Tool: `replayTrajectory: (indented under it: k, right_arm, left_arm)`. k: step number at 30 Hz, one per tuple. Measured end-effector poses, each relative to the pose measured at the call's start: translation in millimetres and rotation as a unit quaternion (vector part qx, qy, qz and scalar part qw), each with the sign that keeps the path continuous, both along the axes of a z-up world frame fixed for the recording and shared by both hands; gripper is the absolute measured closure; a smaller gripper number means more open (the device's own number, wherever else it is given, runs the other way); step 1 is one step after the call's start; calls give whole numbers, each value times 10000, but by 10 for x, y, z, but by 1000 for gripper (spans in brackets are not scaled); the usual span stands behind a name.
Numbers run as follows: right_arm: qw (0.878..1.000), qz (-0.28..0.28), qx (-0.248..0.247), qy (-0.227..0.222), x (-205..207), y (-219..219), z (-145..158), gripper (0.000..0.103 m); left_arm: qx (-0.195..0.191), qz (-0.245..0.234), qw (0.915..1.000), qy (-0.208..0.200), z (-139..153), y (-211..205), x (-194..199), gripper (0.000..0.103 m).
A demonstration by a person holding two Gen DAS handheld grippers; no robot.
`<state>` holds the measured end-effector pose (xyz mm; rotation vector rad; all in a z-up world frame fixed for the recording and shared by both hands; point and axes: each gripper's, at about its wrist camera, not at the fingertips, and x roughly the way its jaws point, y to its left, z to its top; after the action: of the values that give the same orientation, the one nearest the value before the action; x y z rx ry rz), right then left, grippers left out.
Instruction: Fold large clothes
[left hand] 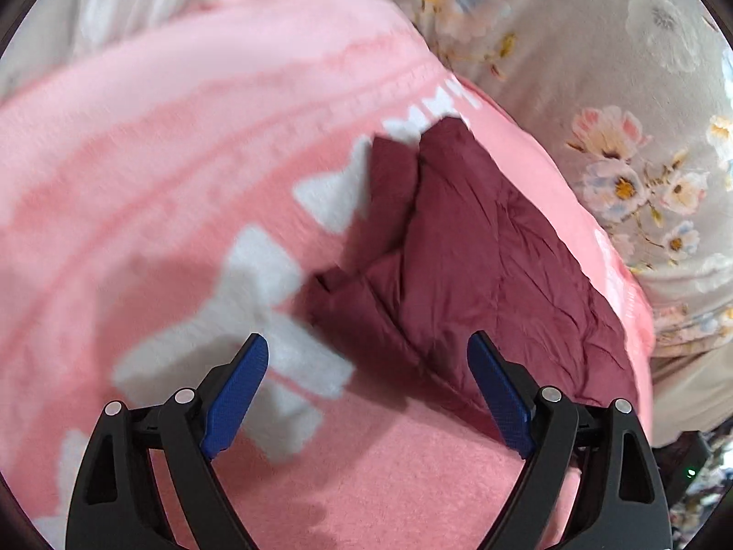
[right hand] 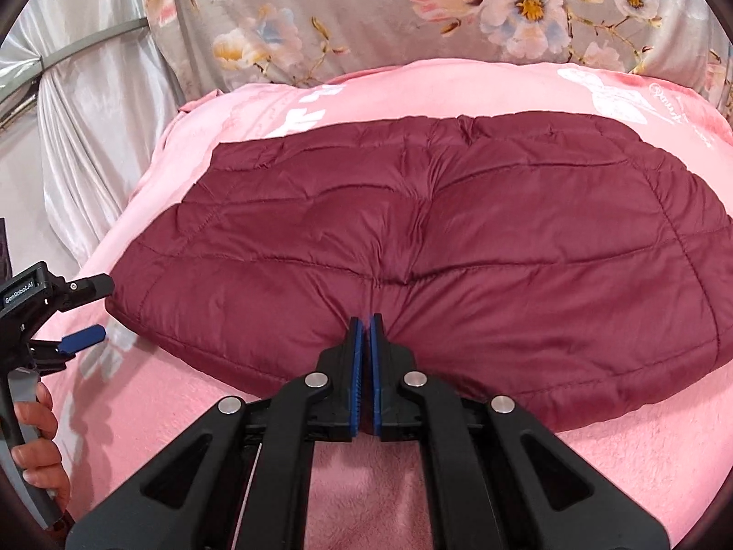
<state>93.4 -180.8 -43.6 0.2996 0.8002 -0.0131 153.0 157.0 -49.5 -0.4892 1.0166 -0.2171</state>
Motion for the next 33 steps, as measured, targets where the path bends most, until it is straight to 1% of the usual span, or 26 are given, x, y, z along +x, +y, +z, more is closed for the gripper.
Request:
replayTrajectory:
  k: [3, 5, 7, 8, 9, 10, 11, 12, 13, 14, 17, 20, 22, 23, 24, 25, 27, 28, 31, 32, 33]
  right_arm:
    - [9999, -1, 105, 45, 8, -26, -45, 101]
    - [9998, -3, 162, 71, 18, -38, -66, 101]
    - [9998, -3, 200, 93, 29, -45, -84, 102]
    - [9997, -5, 212, 98, 37, -45, -87, 102]
    - [9997, -8, 228, 102, 40, -48, -91, 102]
    - [9997, -7, 240, 104, 42, -49, -93, 102]
    - [9996, -5, 247, 107, 39, -51, -91, 102]
    - [9996, -5, 240, 114, 29, -50, -74, 102]
    - [9997, -11, 229, 122, 13, -46, -49, 102]
    - [9996, -37, 258, 122, -19, -50, 2, 102]
    - [9982, -16, 589, 84, -118, -78, 124, 102]
    - [9975, 32, 664, 226, -157, -20, 130, 102]
    - [9929, 275, 1092, 396, -147, 89, 5, 102]
    - [9917, 350, 1159, 438, -139, 156, -43, 103]
    - [9920, 450, 1088, 448, -130, 264, -89, 103]
    - [9936, 520, 917, 404, -126, 361, -108, 103]
    - [9956, 590, 631, 353, -110, 458, -97, 103]
    - [9954, 590, 650, 381, -107, 442, -80, 103]
    - [9909, 492, 1180, 412, -195, 247, -14, 103]
    - [9907, 413, 1248, 337, -288, 133, 58, 102]
    - [9922, 345, 1162, 296, -357, 84, 108, 101]
  left_arm:
    - [-236, -71, 9996, 141, -90, -84, 49, 18]
    - [-206, -122, 9997, 79, -78, -176, 71, 19]
    - [-430, -320, 9985, 107, -91, -249, 107, 39]
    - [-584, -513, 9968, 187, -114, -331, 146, 57]
    - [-608, -577, 9962, 226, -120, -377, 146, 71]
    - [-462, -576, 9971, 170, -75, -437, 134, 74]
    - [-363, -606, 9975, 41, -9, -480, 121, 83]
    - [-264, -654, 9975, -97, 74, -508, 89, 88]
    - [-218, -715, 9968, -269, 200, -523, 47, 89]
    - [-256, -758, 9962, -348, 275, -519, 38, 91]
    - [-421, -853, 9937, -594, 557, -431, -23, 93]
    - [-149, -724, 9920, -1023, 851, -359, -132, 93]
    - [20, -701, 9890, -1299, 1047, -340, -203, 93]
    - [80, -746, 9876, -1379, 1107, -353, -219, 93]
    - [185, -803, 9858, -1464, 1179, -403, -244, 94]
    - [258, -843, 9846, -1510, 1225, -460, -245, 94]
    - [451, -998, 9800, -1664, 1329, -649, -284, 94]
    - [487, -1094, 9778, -1722, 1376, -743, -309, 94]
    - [477, -1553, 9689, -1867, 1513, -1097, -420, 94]
    - [456, -1679, 9669, -1867, 1530, -1161, -462, 94]
    - [418, -1838, 9646, -1842, 1541, -1280, -485, 94]
